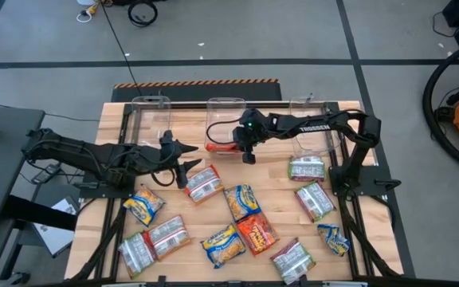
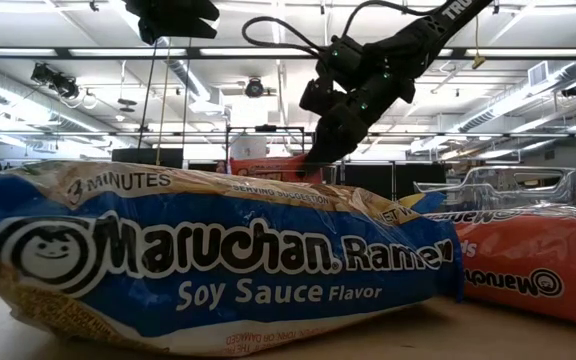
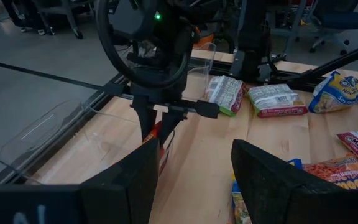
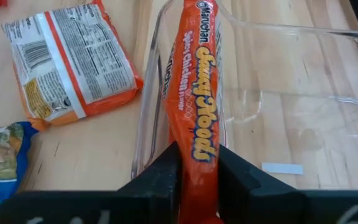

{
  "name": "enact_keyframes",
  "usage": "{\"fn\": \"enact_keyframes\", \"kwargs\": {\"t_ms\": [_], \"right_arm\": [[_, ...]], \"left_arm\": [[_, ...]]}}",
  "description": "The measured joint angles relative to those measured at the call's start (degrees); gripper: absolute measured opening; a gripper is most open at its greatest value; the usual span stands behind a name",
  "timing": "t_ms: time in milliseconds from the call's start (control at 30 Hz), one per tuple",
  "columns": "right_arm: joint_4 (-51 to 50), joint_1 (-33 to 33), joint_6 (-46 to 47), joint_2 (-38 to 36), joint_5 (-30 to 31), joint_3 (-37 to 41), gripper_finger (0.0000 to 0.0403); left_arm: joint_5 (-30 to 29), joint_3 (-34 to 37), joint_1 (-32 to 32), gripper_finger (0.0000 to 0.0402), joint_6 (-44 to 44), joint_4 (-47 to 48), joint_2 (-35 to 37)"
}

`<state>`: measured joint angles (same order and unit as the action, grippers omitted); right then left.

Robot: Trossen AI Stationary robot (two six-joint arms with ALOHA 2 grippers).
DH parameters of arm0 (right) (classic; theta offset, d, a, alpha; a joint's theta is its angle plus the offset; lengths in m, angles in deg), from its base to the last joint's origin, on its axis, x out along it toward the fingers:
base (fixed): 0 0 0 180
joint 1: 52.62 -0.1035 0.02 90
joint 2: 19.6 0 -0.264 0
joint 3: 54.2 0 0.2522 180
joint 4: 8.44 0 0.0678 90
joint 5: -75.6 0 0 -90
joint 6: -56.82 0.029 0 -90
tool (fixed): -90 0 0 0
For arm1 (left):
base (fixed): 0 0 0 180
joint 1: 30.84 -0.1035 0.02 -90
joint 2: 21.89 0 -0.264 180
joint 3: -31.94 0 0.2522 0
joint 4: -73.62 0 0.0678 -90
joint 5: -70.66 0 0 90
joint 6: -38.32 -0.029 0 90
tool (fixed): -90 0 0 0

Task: Sort Maruchan noodles
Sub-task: Put the orange noodle pack into the middle transparent bin

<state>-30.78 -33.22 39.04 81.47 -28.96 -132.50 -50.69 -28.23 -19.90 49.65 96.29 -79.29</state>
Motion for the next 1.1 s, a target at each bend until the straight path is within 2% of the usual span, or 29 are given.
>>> {"fn": "enact_keyframes", "kwargs": {"t_ms": [367, 733, 967, 1100], "right_arm": [[-0.6, -0.2, 0.3, -2.7, 0.0, 0.0, 0.0151], [-1.1, -1.7, 0.4, -9.0, 0.0, 0.0, 0.0158], [0.8, -9.5, -0.2, -12.8, 0.5, 0.0, 0.0158], [0.9, -16.9, -0.7, -12.3, 6.3, 0.0, 0.0158]], "left_arm": [[0.0, 0.0, 0.0, 0.0204, 0.0, 0.1, 0.0], [0.6, 0.0, 0.5, 0.0204, -1.0, 0.9, 0.0], [1.3, -0.1, 5.6, 0.0204, -2.5, 3.7, -1.0], [1.3, 0.0, 8.5, 0.0204, 1.1, 9.4, -2.6]]}}
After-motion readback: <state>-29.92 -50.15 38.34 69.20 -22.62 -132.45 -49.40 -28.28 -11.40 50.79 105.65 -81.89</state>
